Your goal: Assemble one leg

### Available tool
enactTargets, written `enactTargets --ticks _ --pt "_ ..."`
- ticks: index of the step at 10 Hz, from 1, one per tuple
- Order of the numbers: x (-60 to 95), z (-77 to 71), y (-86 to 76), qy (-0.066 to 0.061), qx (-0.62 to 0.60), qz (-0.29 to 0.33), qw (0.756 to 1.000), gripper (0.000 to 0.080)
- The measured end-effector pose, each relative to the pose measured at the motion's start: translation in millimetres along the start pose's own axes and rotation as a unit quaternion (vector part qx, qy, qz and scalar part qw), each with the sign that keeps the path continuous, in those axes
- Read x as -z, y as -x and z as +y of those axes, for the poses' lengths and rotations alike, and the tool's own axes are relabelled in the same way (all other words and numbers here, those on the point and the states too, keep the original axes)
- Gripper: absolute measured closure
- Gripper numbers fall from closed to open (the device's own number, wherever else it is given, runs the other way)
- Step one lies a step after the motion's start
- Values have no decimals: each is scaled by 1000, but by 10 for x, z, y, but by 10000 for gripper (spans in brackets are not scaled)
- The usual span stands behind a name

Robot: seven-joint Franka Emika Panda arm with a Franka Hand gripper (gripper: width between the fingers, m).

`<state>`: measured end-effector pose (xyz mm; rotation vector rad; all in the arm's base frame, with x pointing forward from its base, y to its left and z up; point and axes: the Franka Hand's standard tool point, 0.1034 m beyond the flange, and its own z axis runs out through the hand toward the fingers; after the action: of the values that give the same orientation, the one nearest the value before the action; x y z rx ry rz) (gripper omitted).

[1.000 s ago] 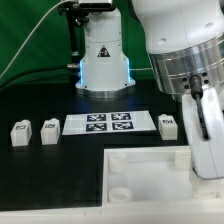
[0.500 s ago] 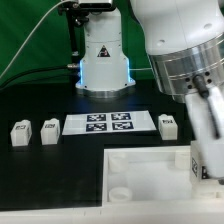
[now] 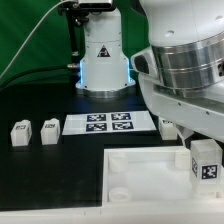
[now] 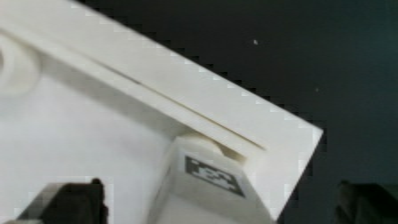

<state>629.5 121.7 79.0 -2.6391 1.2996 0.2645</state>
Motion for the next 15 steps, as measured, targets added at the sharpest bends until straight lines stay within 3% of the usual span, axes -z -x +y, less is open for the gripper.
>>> enactTargets --ticks 2,4,6,7,8,9,10,13,15 --pt "5 37 -51 22 172 19 985 150" --pt "4 7 -84 23 295 35 955 150" --pt "0 14 -84 23 284 33 958 150" --pt "-2 15 -86 23 287 33 957 284" --pt "-6 11 -77 21 248 33 968 284" --pt "-9 10 -71 19 200 33 979 423" --pt "-15 35 -84 19 149 33 988 494" --pt "-6 57 -144 -5 -25 23 999 496" --pt "-22 79 -161 -24 -169 15 985 496"
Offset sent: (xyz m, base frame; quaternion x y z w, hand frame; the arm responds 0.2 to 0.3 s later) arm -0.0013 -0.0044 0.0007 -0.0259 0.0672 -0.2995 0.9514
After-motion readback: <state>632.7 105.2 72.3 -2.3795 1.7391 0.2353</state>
